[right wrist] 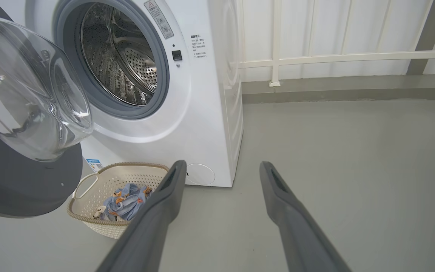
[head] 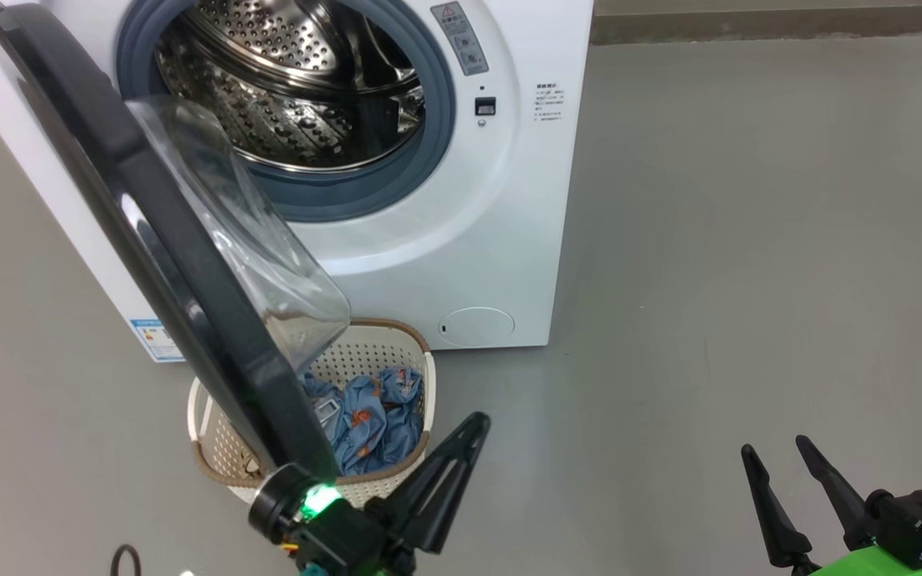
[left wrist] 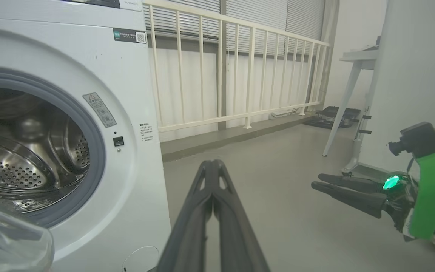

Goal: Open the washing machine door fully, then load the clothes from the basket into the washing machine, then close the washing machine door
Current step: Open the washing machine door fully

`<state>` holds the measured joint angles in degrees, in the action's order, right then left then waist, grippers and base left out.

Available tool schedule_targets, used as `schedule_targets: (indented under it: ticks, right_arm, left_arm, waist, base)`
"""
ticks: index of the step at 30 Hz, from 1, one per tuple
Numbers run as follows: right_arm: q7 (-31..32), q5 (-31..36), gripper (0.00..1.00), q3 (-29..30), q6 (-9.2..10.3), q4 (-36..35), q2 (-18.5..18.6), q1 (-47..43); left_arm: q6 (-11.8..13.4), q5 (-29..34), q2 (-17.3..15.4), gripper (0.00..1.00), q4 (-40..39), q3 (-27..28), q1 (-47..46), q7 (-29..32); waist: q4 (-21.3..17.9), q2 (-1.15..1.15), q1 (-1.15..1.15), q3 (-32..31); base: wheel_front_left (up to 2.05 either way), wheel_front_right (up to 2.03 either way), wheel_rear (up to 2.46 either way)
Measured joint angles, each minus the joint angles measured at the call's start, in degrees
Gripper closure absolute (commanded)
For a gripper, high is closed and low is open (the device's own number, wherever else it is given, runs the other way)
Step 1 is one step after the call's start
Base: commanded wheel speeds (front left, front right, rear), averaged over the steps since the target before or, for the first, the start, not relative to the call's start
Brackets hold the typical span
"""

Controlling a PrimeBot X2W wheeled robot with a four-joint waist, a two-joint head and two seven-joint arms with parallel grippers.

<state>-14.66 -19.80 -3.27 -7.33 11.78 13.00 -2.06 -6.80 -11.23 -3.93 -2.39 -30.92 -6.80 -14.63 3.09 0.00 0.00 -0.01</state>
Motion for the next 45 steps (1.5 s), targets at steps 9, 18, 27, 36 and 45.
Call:
schedule_targets:
  ticks: [9,18,27,36,45]
  right_arm:
    - [0.00,-0.01,0.00,-0.19,0.00,0.01,0.19,0.14]
    - [0.00,-0.75,0.00,-0.75,0.00,0.00,0.40,1.59]
    - [0.00,-1.47,0.00,-0.74,0.00,0.29,0.75,2.22]
    - [0.00,-1.55,0.00,-0.76,0.00,0.83,0.68,3.27]
    - [0.00,-1.97,0.00,-1.30,0.00,1.42,0.51,3.33]
  left_arm:
    - [0.07,-0.63,0.23,1.00,5.49,3.75,0.01,-0.01]
    - [-0.03,-0.78,0.43,1.00,10.77,7.15,-0.89,-0.01]
    - [-0.10,-0.78,1.07,1.00,12.32,8.82,-2.66,-0.01]
    - [-0.03,-1.74,1.19,1.00,15.23,10.65,-3.09,-0.01]
    - [1.55,-1.70,1.99,1.00,16.92,11.70,-3.69,-0.01]
  waist:
    - [0.52,0.00,0.00,0.91]
    - [0.54,0.00,0.00,3.00]
    - [0.64,0.00,0.00,4.11]
    - [1.57,0.00,0.00,4.58]
    - [3.28,0.00,0.00,4.25]
  base:
    - [0.00,0.00,0.00]
    - [0.00,0.00,0.00]
    - [0.00,0.00,0.00]
    - [0.00,0.00,0.00]
    - [0.00,0.00,0.00]
